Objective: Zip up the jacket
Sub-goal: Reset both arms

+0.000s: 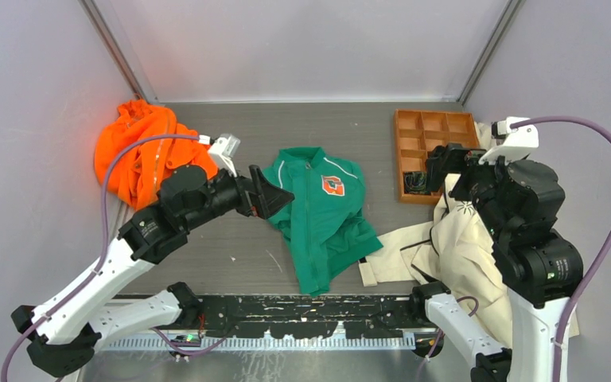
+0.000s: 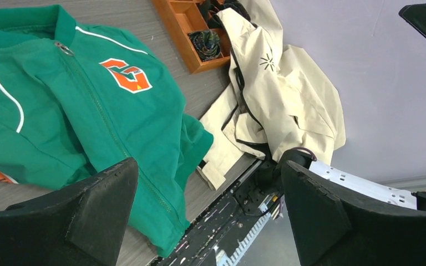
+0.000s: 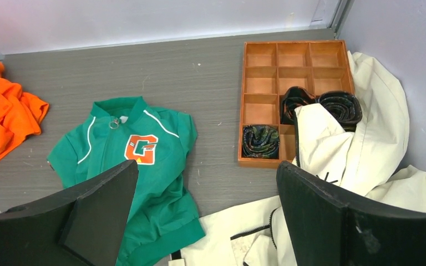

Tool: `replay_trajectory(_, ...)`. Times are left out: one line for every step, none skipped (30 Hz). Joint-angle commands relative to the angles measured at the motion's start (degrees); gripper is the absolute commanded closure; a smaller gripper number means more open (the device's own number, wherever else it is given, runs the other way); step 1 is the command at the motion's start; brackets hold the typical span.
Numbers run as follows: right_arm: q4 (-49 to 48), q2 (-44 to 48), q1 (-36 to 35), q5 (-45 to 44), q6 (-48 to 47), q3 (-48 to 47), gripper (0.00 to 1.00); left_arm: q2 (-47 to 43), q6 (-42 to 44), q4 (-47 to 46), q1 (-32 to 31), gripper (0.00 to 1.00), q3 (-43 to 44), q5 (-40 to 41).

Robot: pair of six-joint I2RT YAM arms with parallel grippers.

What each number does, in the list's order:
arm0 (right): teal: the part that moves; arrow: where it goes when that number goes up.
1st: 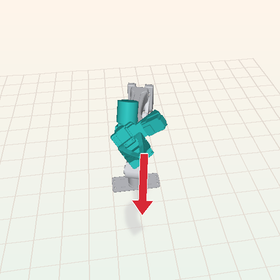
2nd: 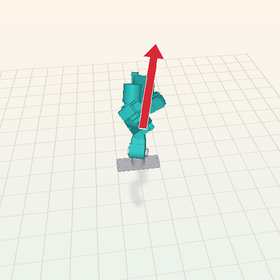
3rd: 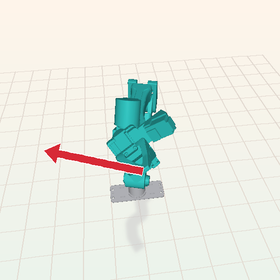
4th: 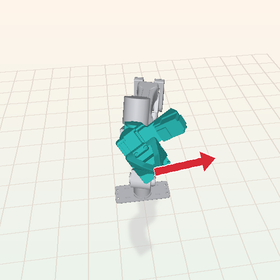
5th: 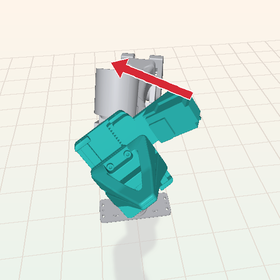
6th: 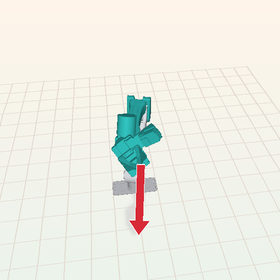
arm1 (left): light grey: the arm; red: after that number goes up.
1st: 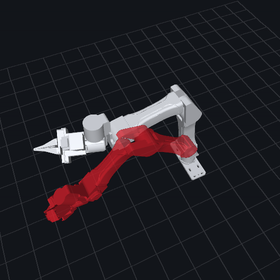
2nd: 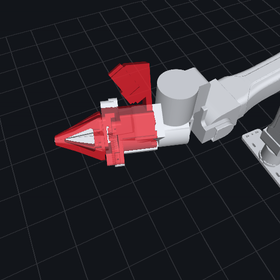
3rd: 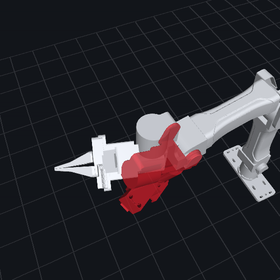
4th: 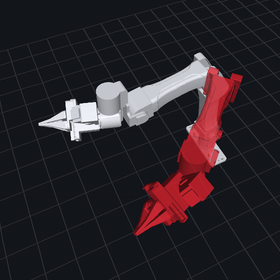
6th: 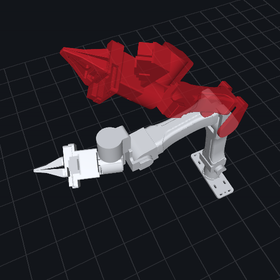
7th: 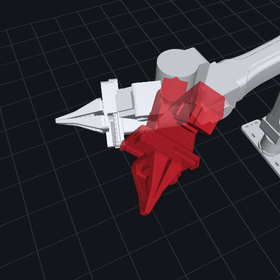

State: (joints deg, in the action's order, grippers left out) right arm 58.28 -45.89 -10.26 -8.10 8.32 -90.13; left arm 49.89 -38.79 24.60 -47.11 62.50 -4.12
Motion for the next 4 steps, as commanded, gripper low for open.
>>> replay_trajectory(-3.60, -0.44, 0.57, 0.98, -1.29, -0.16, 0.00, -0.29, 0.38, -3.88, 0.25, 0.01, -0.27, 0.67)
replay_trajectory(-3.59, -0.71, 0.64, 0.90, -1.43, -0.07, 0.00, 0.06, 0.61, -3.87, 0.27, 0.01, -0.21, 0.84)
replay_trajectory(-3.50, -0.96, 0.68, 0.96, -1.62, -0.01, 0.00, 0.44, 0.90, -3.82, 0.27, 0.01, -0.12, 0.80)
replay_trajectory(-3.56, -1.18, 0.68, 1.26, -1.98, 0.08, 0.00, 0.75, 1.23, -3.78, 0.27, 0.01, 0.06, 0.66)
